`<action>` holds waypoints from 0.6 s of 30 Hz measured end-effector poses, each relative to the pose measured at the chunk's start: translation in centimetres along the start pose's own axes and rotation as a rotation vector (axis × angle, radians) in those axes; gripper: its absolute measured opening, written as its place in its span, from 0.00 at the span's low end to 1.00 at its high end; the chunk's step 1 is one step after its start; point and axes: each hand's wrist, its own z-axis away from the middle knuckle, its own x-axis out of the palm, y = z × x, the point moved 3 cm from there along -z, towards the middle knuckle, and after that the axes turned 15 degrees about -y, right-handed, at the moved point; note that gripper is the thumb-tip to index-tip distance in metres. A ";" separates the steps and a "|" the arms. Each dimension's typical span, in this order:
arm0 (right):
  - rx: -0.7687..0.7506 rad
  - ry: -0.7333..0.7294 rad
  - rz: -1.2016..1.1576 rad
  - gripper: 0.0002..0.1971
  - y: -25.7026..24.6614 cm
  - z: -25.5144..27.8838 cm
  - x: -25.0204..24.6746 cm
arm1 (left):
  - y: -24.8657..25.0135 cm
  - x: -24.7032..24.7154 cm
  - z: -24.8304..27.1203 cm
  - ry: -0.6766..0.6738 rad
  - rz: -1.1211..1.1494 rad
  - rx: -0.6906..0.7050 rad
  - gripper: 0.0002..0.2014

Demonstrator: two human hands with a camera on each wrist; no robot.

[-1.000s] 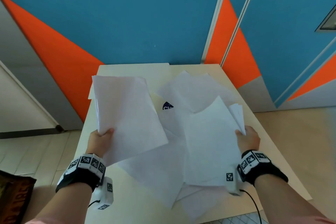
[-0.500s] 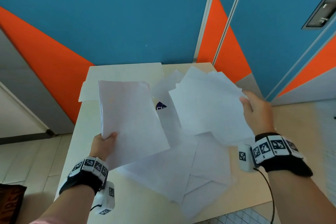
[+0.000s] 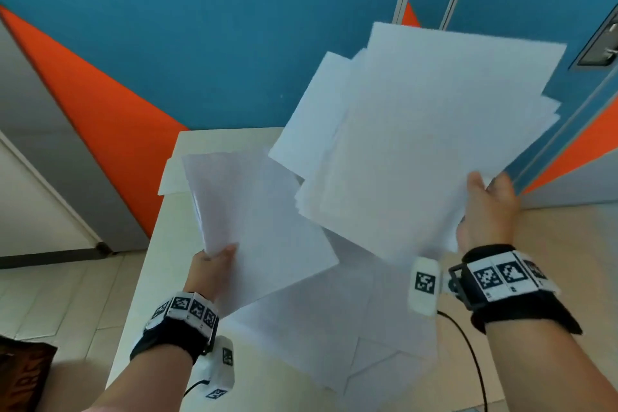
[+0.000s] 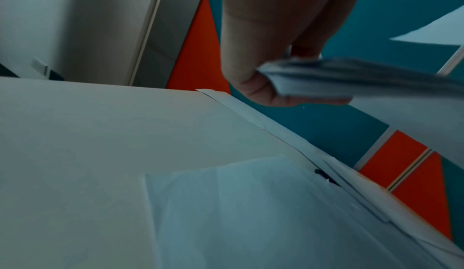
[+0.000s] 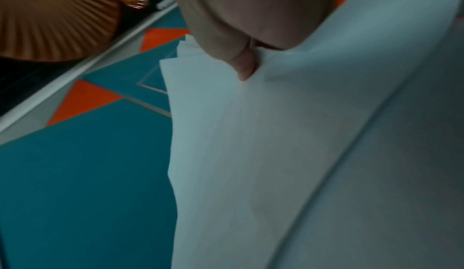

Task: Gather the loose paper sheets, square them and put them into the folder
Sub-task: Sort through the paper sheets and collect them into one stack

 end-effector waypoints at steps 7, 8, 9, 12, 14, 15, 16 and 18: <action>0.341 -0.218 -0.104 0.09 7.6 3.8 3.3 | 2.5 0.8 0.3 -0.110 0.059 0.116 0.17; 0.367 -0.240 -0.121 0.09 8.0 4.1 3.6 | 2.9 0.9 0.4 -0.125 0.058 0.120 0.16; 0.392 -0.257 -0.129 0.08 8.5 4.4 3.8 | 3.2 1.0 0.4 -0.147 0.068 0.137 0.15; 0.428 -0.281 -0.116 0.09 9.7 5.2 4.4 | 3.7 1.2 0.8 -0.186 0.016 0.161 0.11; 0.446 -0.291 -0.118 0.06 10.4 5.6 4.6 | 3.7 1.1 1.1 -0.186 0.008 0.154 0.10; 0.451 -0.294 -0.108 0.05 10.6 5.7 4.8 | 3.7 1.1 1.0 -0.178 0.024 0.144 0.10; 0.451 -0.305 -0.098 0.05 10.7 5.9 4.9 | 3.6 1.0 1.0 -0.174 -0.007 0.098 0.12; 0.459 -0.332 -0.095 0.08 10.7 6.3 5.2 | 3.4 1.7 1.2 -0.174 -0.034 -0.058 0.19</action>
